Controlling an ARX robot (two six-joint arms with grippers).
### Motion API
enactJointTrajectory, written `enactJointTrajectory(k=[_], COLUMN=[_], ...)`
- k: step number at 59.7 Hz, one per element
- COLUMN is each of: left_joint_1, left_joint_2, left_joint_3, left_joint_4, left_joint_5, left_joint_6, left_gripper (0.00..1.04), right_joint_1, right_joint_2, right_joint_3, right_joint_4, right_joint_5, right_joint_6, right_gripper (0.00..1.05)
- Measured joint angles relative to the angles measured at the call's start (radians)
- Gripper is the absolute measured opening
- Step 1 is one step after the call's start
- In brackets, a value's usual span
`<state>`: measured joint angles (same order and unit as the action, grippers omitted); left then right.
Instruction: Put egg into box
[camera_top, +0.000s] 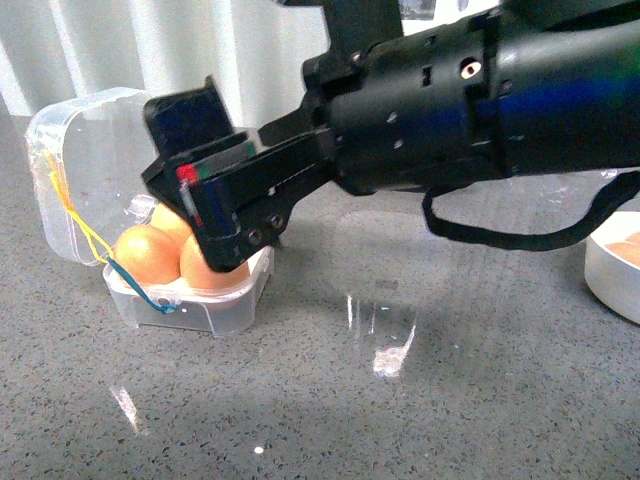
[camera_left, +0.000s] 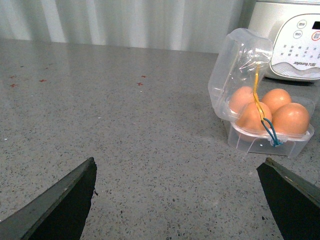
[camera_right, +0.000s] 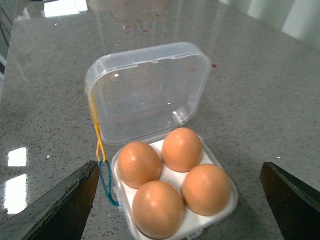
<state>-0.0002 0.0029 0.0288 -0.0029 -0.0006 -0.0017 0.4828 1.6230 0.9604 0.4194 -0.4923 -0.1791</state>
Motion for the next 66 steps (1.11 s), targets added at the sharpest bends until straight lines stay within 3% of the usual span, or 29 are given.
enactJointTrajectory(k=[9, 27, 46, 51, 56, 66], left_joint_1=[0.0, 0.0, 0.0, 0.0, 0.0, 0.0], left_joint_2=[0.0, 0.0, 0.0, 0.0, 0.0, 0.0], left_joint_3=[0.0, 0.0, 0.0, 0.0, 0.0, 0.0], left_joint_4=[0.0, 0.0, 0.0, 0.0, 0.0, 0.0], left_joint_5=[0.0, 0.0, 0.0, 0.0, 0.0, 0.0], left_joint_6=[0.0, 0.0, 0.0, 0.0, 0.0, 0.0], left_gripper=[0.98, 0.98, 0.98, 0.98, 0.98, 0.98], right_joint_1=[-0.094, -0.373, -0.694, -0.726, -0.734, -0.676], right_joint_2=[-0.1, -0.378, -0.619, -0.671, -0.742, -0.836], right_joint_3=[-0.08, -0.329, -0.594, -0.638, -0.648, -0.742], right_joint_4=[0.032, 0.15, 0.28, 0.305, 0.169, 0.139], right_joint_5=[0.113, 0.388, 0.417, 0.426, 0.28, 0.307], right_joint_6=[0.007, -0.031, -0.02, -0.015, 0.078, 0.151], right_gripper=[0.98, 0.98, 0.98, 0.97, 0.83, 0.52])
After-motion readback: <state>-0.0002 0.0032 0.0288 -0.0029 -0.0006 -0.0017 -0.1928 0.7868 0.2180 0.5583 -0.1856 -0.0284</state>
